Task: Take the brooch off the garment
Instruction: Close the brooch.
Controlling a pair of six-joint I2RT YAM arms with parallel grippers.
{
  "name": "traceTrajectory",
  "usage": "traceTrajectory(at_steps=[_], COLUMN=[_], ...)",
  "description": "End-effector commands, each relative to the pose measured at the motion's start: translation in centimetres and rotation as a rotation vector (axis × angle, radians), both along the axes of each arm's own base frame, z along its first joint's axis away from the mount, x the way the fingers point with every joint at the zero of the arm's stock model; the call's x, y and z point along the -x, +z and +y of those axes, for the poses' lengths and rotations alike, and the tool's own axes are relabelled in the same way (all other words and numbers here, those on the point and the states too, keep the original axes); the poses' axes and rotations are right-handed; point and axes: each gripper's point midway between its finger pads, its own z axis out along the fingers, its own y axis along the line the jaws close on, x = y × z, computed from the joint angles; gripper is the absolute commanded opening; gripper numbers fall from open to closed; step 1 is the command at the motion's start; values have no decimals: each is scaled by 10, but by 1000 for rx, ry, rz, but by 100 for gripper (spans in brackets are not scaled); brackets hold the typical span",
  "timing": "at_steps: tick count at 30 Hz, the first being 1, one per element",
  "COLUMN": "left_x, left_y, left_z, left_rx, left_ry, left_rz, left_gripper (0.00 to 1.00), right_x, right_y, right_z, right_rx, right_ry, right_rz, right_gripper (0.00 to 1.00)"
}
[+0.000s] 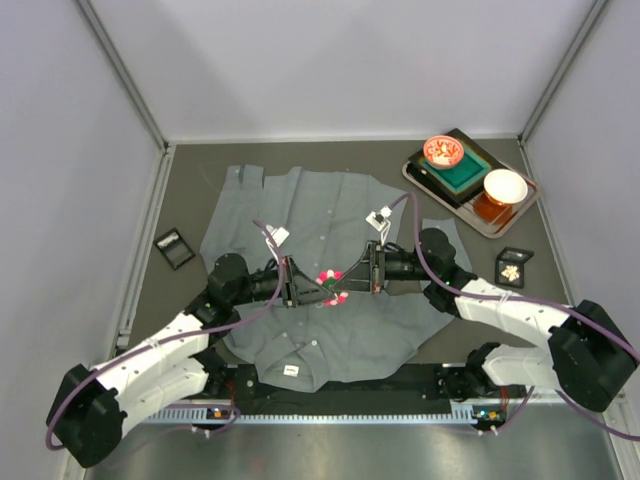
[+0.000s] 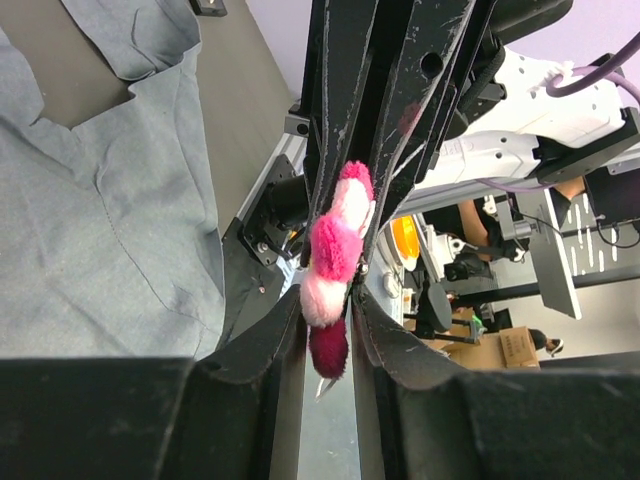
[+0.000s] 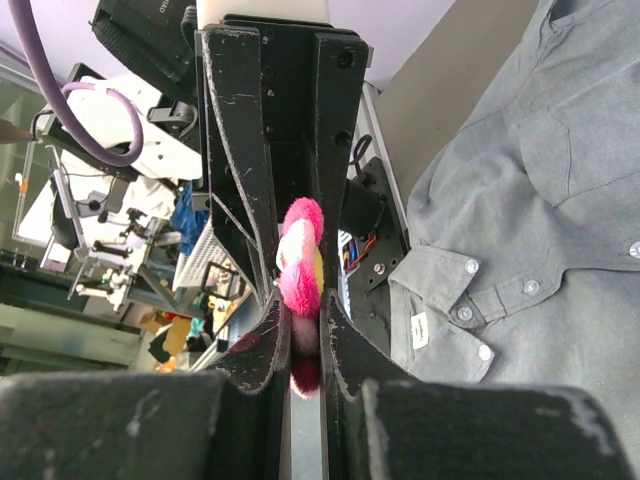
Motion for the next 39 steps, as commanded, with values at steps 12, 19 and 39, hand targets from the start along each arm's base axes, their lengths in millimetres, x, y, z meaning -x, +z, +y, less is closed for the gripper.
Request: traceTrajectory(at_steps=[12,19,39], left_x=[-7,-9,-13], left_y=[31,30,30], left_z=[-4,-7,-11], left_rx=[-32,-63,-146], left_ry=[-27,-54,-115], left_rz=[-214,-240,-347], left_gripper=[29,30,29], right_x=[6,8,19], right_y=[15,12,15], right_z=[7,8,12], right_rx=[-31,-19,-3], right_ry=[49,63,103], right_rz=[-38,-41,-85], right_gripper=[0,0,0])
